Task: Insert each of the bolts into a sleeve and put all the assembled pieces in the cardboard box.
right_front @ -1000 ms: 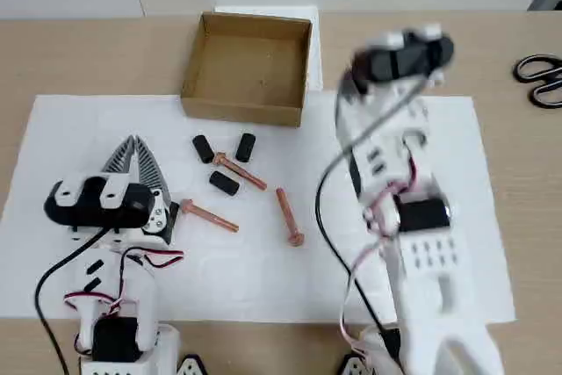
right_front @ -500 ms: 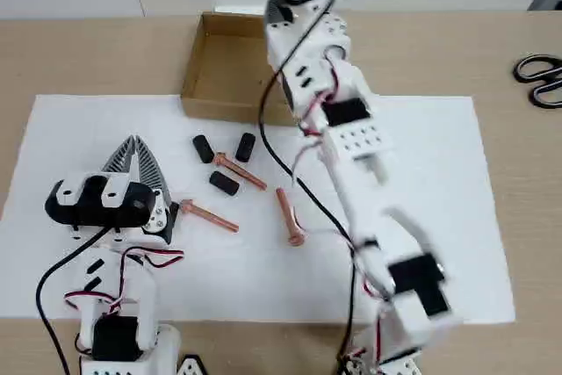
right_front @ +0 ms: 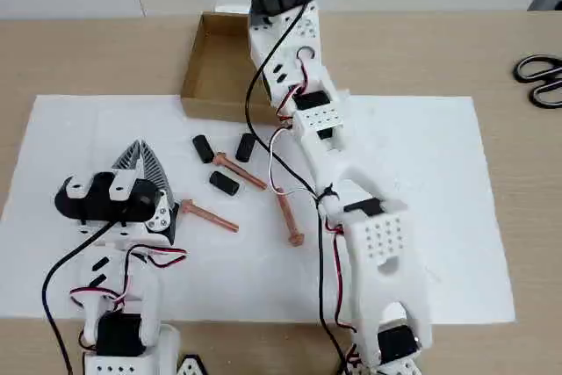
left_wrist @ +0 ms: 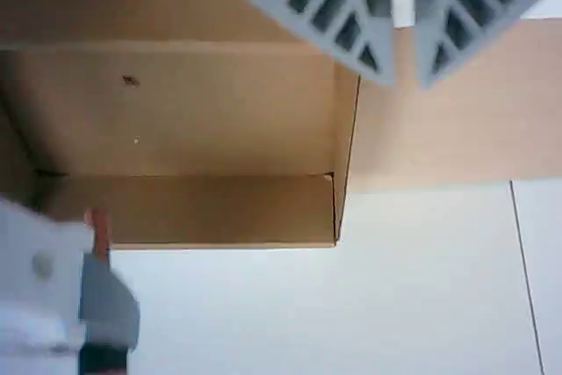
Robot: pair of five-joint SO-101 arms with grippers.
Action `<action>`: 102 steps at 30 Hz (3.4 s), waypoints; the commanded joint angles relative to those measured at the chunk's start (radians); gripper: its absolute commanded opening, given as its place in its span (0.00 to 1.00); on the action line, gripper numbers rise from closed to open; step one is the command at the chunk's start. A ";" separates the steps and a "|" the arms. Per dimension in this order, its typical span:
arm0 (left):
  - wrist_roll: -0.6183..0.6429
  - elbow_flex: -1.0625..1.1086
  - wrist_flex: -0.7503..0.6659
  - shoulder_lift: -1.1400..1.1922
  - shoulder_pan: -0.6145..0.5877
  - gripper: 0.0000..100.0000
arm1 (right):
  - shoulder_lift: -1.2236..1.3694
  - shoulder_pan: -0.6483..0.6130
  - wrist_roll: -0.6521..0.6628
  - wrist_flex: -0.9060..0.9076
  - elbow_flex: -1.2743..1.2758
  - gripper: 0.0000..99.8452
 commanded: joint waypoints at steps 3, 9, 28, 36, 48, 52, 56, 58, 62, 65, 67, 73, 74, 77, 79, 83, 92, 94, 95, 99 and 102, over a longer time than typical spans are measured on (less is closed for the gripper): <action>0.002 -0.004 -0.015 -0.011 -0.005 0.01 | 0.147 -0.004 -0.009 -0.025 -0.249 0.00; 0.000 -0.004 -0.015 -0.011 -0.005 0.01 | 0.286 0.002 -0.009 0.090 -0.414 0.01; -0.003 -0.004 -0.015 -0.011 -0.097 0.01 | 0.364 -0.004 -0.009 0.427 -0.563 0.19; 0.002 -0.008 -0.014 -0.011 -0.400 0.01 | 0.341 0.002 -0.008 0.449 -0.566 0.19; 0.002 -0.008 0.115 -0.011 -0.459 0.01 | -0.015 -0.151 -0.008 1.264 -0.690 0.19; 0.002 -0.008 0.135 -0.011 -0.460 0.01 | -0.058 -0.213 -0.009 1.405 -0.689 0.19; 0.002 -0.008 0.135 -0.011 -0.459 0.01 | -0.065 -0.257 -0.011 1.440 -0.689 0.19; 0.002 -0.007 0.135 -0.011 -0.459 0.01 | -0.067 -0.282 -0.011 1.471 -0.689 0.19; 0.002 -0.004 0.135 -0.011 -0.459 0.01 | -0.054 -0.335 -0.012 1.547 -0.684 0.19; 0.002 -0.004 0.135 -0.011 -0.459 0.01 | -0.036 -0.346 -0.080 1.521 -0.690 0.19; 0.002 -0.004 0.135 -0.011 -0.459 0.01 | -0.028 -0.340 -0.189 1.486 -0.690 0.19; 0.002 -0.004 0.135 -0.011 -0.459 0.01 | 0.039 -0.328 -0.413 1.472 -0.686 0.19; 0.002 -0.004 0.135 -0.011 -0.459 0.01 | 0.056 -0.328 -0.427 1.472 -0.686 0.19; 0.002 -0.004 0.135 -0.011 -0.459 0.01 | 0.099 -0.328 -0.466 1.472 -0.686 0.19; 0.002 -0.004 0.135 -0.011 -0.459 0.01 | 0.116 -0.321 -0.505 1.474 -0.686 0.19; 0.002 -0.004 0.135 -0.011 -0.459 0.01 | 0.117 -0.285 -0.554 1.515 -0.689 0.19; 0.002 -0.004 0.135 -0.011 -0.459 0.01 | 0.054 -0.173 -0.560 1.635 -0.684 0.19; 0.002 -0.004 0.135 -0.011 -0.457 0.01 | 0.031 -0.173 -0.560 1.666 -0.684 0.19; 0.002 -0.004 0.135 -0.011 -0.457 0.01 | 0.024 -0.174 -0.560 1.679 -0.684 0.19; 0.003 -0.004 0.135 -0.011 -0.457 0.01 | 0.021 -0.174 -0.563 1.715 -0.684 0.19; 0.003 -0.004 0.135 -0.011 -0.457 0.01 | 0.038 -0.173 -0.608 1.718 -0.684 0.19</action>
